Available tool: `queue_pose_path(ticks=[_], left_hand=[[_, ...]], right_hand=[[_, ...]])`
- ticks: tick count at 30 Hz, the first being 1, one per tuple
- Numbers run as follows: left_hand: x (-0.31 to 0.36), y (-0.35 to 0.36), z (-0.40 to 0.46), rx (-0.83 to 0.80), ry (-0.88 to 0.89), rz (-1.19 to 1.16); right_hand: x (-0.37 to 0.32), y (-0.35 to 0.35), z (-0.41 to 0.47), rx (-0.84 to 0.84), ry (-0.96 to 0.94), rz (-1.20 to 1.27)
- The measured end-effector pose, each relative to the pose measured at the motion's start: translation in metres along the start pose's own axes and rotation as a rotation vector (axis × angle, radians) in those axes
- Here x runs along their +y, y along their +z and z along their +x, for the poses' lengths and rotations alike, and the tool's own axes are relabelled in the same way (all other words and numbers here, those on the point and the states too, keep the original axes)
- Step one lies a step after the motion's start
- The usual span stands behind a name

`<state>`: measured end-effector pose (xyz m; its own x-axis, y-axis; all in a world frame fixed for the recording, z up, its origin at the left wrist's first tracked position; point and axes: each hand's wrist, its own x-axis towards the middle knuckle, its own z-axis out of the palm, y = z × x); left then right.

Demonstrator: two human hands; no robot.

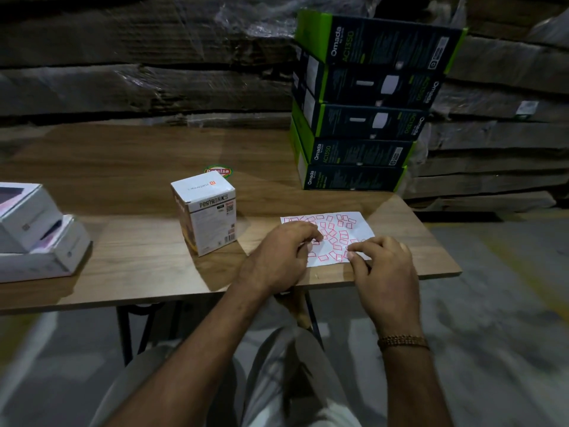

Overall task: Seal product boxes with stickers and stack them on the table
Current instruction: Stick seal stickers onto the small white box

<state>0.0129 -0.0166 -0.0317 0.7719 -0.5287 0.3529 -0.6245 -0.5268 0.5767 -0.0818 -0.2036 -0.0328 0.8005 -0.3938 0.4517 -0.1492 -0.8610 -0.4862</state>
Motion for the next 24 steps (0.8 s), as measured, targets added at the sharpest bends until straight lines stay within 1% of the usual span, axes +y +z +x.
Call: queue_pose_path(ticks=[5,8,13,17,24], left_hand=[[0.003,-0.002,-0.001,0.005,-0.004,0.014],[0.004,-0.002,-0.001,-0.001,-0.009,0.015],[0.003,-0.003,-0.001,-0.014,-0.018,0.017],[0.002,-0.003,0.000,-0.019,-0.021,0.021],[0.004,-0.003,0.000,-0.010,0.012,0.015]], right_hand=[[-0.002,-0.010,0.015,-0.077,-0.034,-0.146],[-0.002,-0.012,0.020,-0.083,-0.076,-0.211],[-0.003,-0.008,0.017,-0.071,-0.129,-0.248],[0.000,-0.005,0.015,-0.061,-0.134,-0.238],[-0.004,-0.002,0.019,-0.103,-0.105,-0.235]])
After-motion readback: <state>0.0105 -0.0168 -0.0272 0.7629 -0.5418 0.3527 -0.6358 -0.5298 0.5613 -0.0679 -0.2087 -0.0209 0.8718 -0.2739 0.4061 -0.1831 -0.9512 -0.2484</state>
